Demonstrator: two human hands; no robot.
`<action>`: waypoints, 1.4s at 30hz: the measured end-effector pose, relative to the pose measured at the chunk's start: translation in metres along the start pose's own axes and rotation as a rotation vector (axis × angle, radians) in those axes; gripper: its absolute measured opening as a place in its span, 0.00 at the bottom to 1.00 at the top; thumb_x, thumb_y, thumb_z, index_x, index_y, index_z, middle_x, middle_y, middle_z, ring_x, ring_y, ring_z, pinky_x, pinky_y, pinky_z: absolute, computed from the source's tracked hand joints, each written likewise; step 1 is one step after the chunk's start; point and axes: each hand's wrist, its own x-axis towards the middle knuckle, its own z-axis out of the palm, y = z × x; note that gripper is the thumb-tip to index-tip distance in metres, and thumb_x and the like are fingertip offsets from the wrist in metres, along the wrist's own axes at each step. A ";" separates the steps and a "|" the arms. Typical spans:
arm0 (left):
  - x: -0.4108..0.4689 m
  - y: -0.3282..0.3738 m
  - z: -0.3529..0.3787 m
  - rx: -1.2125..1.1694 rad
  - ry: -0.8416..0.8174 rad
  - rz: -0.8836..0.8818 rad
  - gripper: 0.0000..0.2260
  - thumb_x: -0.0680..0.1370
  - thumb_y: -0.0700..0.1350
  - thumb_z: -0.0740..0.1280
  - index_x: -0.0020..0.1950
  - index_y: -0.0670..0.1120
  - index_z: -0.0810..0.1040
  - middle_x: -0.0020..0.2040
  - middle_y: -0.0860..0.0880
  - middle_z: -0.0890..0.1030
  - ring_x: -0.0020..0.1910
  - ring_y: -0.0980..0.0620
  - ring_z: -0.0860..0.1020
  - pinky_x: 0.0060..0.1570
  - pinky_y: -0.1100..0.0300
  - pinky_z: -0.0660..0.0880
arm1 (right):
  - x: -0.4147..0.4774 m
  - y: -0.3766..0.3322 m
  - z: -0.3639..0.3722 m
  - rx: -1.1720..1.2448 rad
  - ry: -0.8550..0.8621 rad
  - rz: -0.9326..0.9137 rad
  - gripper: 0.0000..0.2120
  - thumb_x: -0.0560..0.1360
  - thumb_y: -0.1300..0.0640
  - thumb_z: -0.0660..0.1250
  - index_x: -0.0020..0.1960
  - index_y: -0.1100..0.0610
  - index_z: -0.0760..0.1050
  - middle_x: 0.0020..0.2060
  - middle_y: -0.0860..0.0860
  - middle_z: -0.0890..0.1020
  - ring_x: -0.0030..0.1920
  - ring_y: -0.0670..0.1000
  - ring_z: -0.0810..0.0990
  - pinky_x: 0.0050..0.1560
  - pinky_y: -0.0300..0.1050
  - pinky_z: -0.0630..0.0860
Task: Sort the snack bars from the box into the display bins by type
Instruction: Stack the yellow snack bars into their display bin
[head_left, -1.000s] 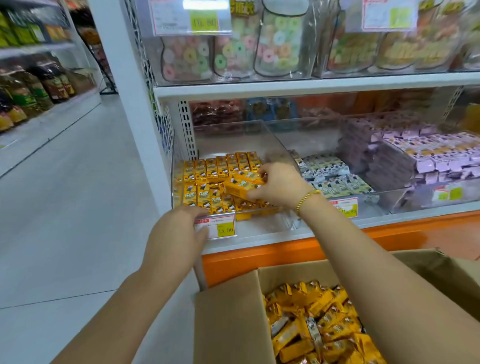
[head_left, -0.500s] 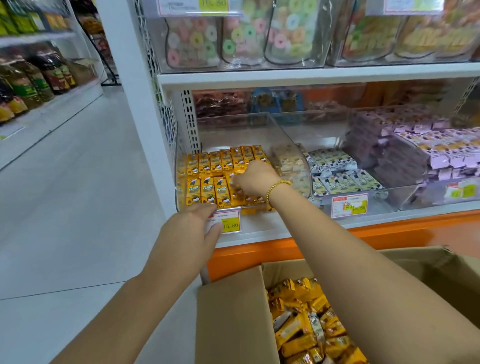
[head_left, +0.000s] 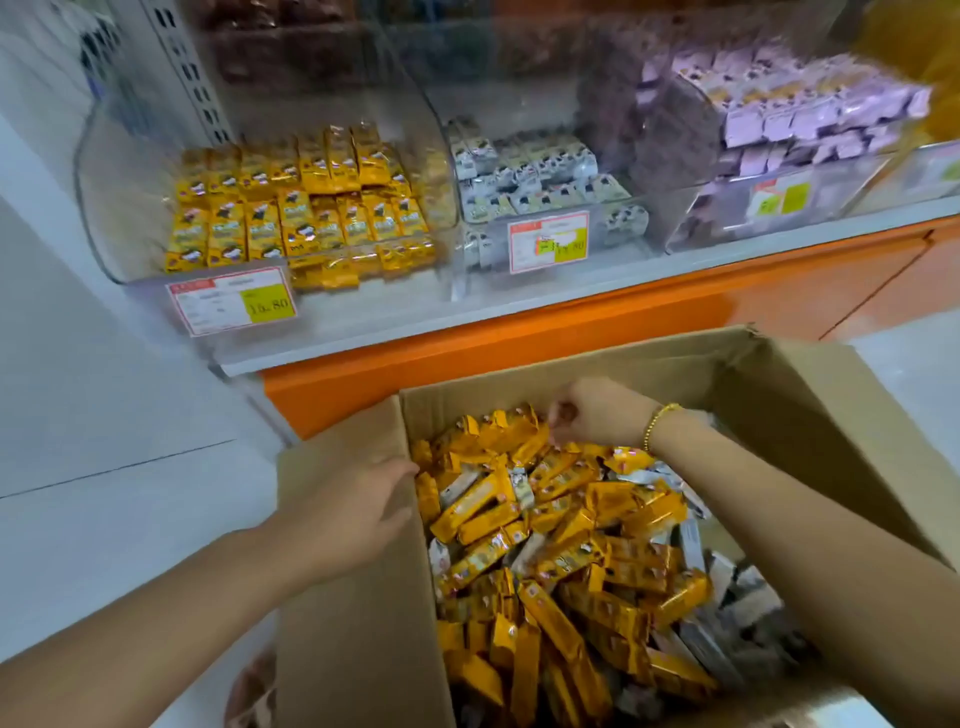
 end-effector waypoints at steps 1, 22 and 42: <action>0.000 0.001 0.008 0.047 -0.123 -0.007 0.25 0.81 0.50 0.59 0.76 0.48 0.58 0.75 0.50 0.63 0.71 0.54 0.65 0.66 0.64 0.61 | 0.002 0.019 0.023 -0.022 -0.090 0.062 0.13 0.71 0.53 0.73 0.54 0.55 0.78 0.48 0.53 0.81 0.48 0.52 0.79 0.48 0.42 0.73; 0.046 -0.007 0.008 0.026 -0.342 -0.255 0.14 0.76 0.58 0.64 0.55 0.50 0.75 0.48 0.50 0.74 0.49 0.52 0.76 0.50 0.57 0.73 | -0.005 0.043 0.095 -0.062 -0.522 0.059 0.28 0.70 0.45 0.73 0.66 0.53 0.70 0.56 0.52 0.76 0.51 0.53 0.74 0.44 0.44 0.72; -0.015 0.044 -0.118 -1.941 0.461 0.086 0.14 0.67 0.43 0.66 0.52 0.44 0.79 0.50 0.44 0.84 0.47 0.49 0.83 0.51 0.56 0.79 | -0.069 -0.135 -0.078 0.958 0.624 -0.624 0.28 0.63 0.60 0.79 0.59 0.46 0.75 0.56 0.43 0.78 0.59 0.45 0.78 0.56 0.41 0.78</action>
